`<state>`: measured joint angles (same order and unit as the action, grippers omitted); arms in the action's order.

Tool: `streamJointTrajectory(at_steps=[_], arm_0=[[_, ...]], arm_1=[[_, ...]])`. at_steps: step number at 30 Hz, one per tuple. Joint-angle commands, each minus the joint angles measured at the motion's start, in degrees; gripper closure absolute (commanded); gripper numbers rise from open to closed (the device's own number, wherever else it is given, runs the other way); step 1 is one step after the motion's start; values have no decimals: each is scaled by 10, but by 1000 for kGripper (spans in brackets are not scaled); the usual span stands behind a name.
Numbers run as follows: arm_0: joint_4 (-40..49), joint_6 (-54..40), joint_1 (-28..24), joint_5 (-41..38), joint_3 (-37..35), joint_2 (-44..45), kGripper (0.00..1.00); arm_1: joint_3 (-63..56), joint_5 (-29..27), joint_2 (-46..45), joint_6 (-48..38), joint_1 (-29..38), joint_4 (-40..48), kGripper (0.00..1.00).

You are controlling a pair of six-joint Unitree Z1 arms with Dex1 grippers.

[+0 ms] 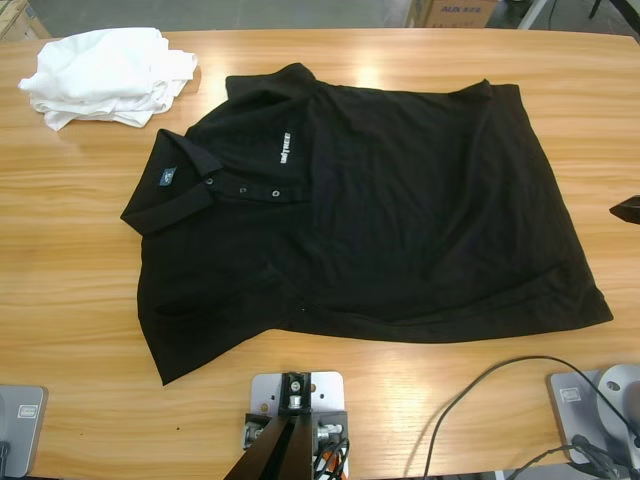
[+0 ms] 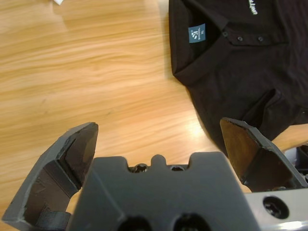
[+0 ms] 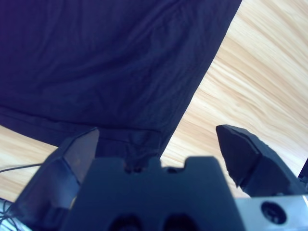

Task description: Fold clothes

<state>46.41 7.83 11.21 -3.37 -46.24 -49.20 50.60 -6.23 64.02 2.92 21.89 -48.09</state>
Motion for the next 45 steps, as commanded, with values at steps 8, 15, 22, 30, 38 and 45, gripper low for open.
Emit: streamJointTrajectory(at_steps=[8, 15, 22, 30, 38, 45], arm_0=[[21, 10, 2, 6, -2, -18, 11], [45, 10, 120, -76, -86, -107, 0], [45, -24, 278, -107, -129, -294, 0], [18, -74, 346, -110, -160, -439, 0], [13, -179, 336, -190, -187, -587, 198], [13, -206, 281, -247, -196, -623, 194]], arm_1=[[1, 4, 9, -1, 4, -9, 4], [18, 48, -44, -35, 5, -55, 4], [21, 92, -74, -103, 57, -62, 0], [21, 83, -75, -132, 58, -48, 0], [6, 83, -91, -156, 58, -40, 0], [2, 81, -76, -156, 58, -35, 0]])
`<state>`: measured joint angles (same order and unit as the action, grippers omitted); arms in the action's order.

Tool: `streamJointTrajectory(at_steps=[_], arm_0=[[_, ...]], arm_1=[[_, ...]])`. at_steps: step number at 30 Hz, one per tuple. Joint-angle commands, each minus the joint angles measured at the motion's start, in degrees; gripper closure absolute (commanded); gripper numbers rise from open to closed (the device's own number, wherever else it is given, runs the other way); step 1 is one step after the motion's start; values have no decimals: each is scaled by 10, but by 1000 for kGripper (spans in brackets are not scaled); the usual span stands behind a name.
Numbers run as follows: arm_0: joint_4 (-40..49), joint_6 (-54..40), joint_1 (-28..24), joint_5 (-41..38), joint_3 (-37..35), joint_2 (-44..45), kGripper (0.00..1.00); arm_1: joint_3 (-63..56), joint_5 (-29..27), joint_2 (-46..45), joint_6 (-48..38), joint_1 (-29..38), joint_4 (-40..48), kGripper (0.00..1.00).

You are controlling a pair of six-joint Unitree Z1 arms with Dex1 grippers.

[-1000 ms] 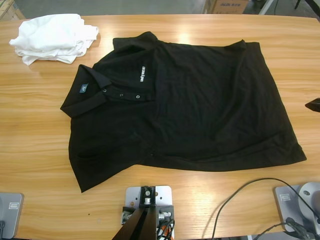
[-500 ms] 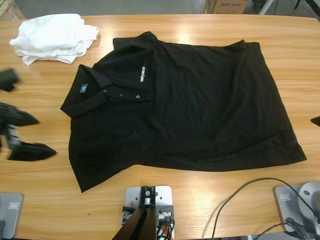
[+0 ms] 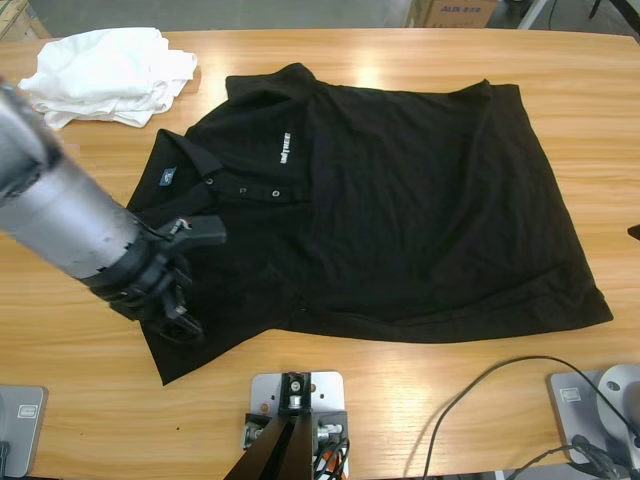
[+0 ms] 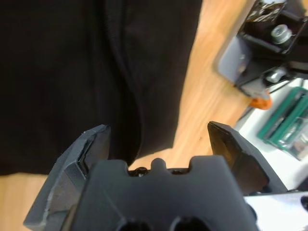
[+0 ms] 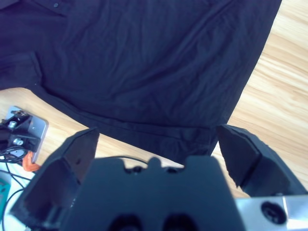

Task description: Fold clothes

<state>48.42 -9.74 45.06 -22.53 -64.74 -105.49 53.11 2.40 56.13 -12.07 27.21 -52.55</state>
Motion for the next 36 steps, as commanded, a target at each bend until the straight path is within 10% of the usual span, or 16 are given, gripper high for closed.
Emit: streamJointTrajectory(at_steps=[1, 18, 22, 36], arm_0=[[-7, -35, -68, -55, -12, -60, 191], [-3, -47, -40, -24, -18, -131, 189], [-3, -48, -36, -26, -16, -130, 381], [0, -56, -19, -18, -8, -106, 420]], arm_1=[[-24, -5, 3, -6, 5, 10, 0], [-29, -12, 7, -9, 5, 15, 0], [-30, -16, 6, -8, 5, 17, 0], [-38, -14, 15, -8, 5, 27, 0]])
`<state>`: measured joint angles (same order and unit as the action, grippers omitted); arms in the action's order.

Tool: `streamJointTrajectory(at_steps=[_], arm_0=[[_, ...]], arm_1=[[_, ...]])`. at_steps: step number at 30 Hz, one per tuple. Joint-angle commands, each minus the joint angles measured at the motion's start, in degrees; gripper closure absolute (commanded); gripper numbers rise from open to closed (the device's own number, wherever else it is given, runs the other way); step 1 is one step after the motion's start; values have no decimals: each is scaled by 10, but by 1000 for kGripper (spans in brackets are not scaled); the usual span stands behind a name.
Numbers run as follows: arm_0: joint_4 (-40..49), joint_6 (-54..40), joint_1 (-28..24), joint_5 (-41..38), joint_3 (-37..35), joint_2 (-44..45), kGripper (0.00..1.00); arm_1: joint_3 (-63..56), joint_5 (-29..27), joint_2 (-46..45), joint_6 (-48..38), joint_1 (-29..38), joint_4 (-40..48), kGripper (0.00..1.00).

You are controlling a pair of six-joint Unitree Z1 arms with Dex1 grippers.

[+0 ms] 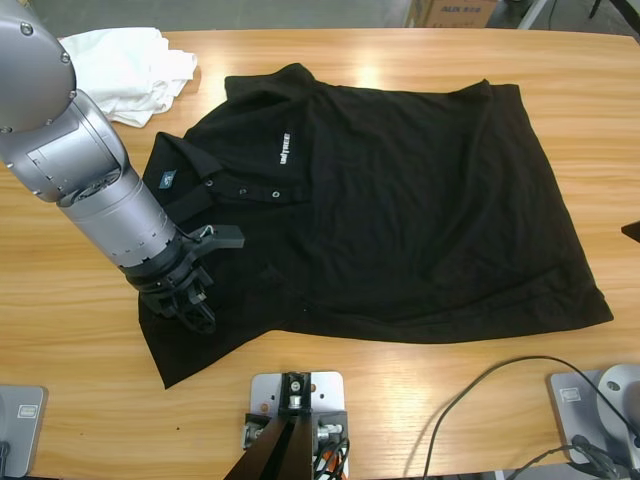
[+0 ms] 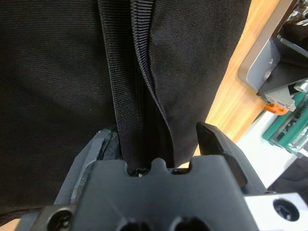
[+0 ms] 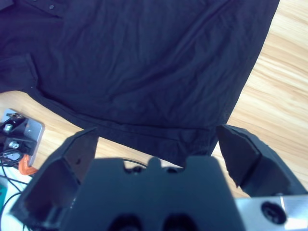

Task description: Fold clothes

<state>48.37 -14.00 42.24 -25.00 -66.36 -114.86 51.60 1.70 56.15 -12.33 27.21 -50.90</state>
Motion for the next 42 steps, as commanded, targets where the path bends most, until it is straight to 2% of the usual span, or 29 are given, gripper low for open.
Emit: streamJointTrajectory(at_steps=[1, 2, 5, 10, 15, 19, 27, 28, 31, 32, 33, 34, 42], arm_0=[[1, -14, 11, 8, 8, -11, 500], [1, -16, 13, 12, 9, -9, 555], [2, -16, 15, 9, 11, -8, 995], [1, -6, 19, 8, 7, 28, 1000], [1, 19, 44, 7, 7, 63, 1000], [1, 29, 65, 7, 16, 60, 1000], [-5, 36, 69, 24, 39, 41, 1000], [-5, 45, 70, 35, 40, 41, 973], [-7, 80, 83, 96, 34, 55, 358], [-7, 91, 85, 108, 31, 59, 233], [-7, 99, 85, 112, 28, 60, 175], [-8, 103, 85, 113, 26, 59, 160], [-18, 119, 87, 108, 18, 48, 119]], arm_1=[[-24, -7, 15, -5, 5, 11, 0], [-24, -6, 16, -5, 5, 12, 0], [-25, -6, 16, -5, 5, 14, 0], [-28, -4, 19, -5, 5, 17, 0], [-30, -1, 24, -5, 5, 19, 0], [-30, 0, 22, -5, 5, 19, 0], [-30, 0, 16, -5, 5, 19, 0], [-30, 0, 16, -5, 5, 19, 0], [-30, 0, 16, -5, 5, 19, 0], [-30, 0, 17, -5, 5, 19, 0], [-30, 0, 18, -5, 5, 19, 0], [-30, 1, 18, -5, 5, 19, 0], [-30, 3, 20, -5, 5, 19, 0]])
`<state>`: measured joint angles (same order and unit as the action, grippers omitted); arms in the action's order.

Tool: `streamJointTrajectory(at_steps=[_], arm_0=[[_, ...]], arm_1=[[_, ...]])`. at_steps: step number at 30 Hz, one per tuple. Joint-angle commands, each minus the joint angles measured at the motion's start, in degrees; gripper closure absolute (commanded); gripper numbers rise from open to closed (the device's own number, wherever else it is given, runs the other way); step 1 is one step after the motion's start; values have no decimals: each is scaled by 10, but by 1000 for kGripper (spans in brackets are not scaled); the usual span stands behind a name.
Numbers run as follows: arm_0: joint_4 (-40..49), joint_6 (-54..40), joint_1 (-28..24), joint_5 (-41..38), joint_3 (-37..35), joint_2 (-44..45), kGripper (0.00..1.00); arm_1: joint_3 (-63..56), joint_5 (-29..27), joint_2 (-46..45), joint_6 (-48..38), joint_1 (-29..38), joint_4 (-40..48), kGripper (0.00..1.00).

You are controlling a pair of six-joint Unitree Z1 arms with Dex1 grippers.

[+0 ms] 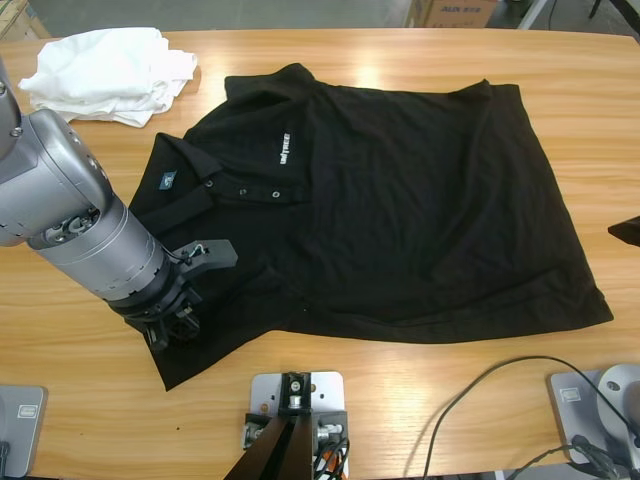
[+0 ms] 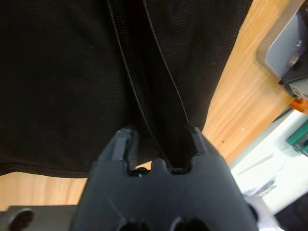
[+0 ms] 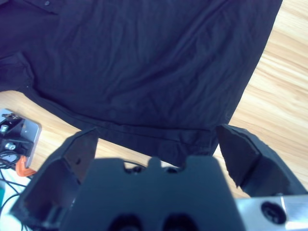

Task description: Fold clothes

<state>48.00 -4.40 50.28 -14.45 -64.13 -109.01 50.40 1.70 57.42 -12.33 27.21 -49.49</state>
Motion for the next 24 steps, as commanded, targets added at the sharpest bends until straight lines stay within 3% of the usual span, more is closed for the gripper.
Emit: streamJointTrajectory(at_steps=[1, 10, 16, 24], arm_0=[[-14, 26, 7, -1, -7, -10, 119], [-17, 35, 9, -46, -18, -25, 124], [-25, 47, 14, 34, -13, -27, 133], [-33, 49, 30, 28, -18, -50, 133]], arm_1=[[-18, 3, 9, -5, 5, 5, 0], [-19, 4, 9, -5, 5, 5, 0], [-20, 4, 9, -5, 5, 6, 0], [-20, 3, 9, -5, 5, 7, 0]])
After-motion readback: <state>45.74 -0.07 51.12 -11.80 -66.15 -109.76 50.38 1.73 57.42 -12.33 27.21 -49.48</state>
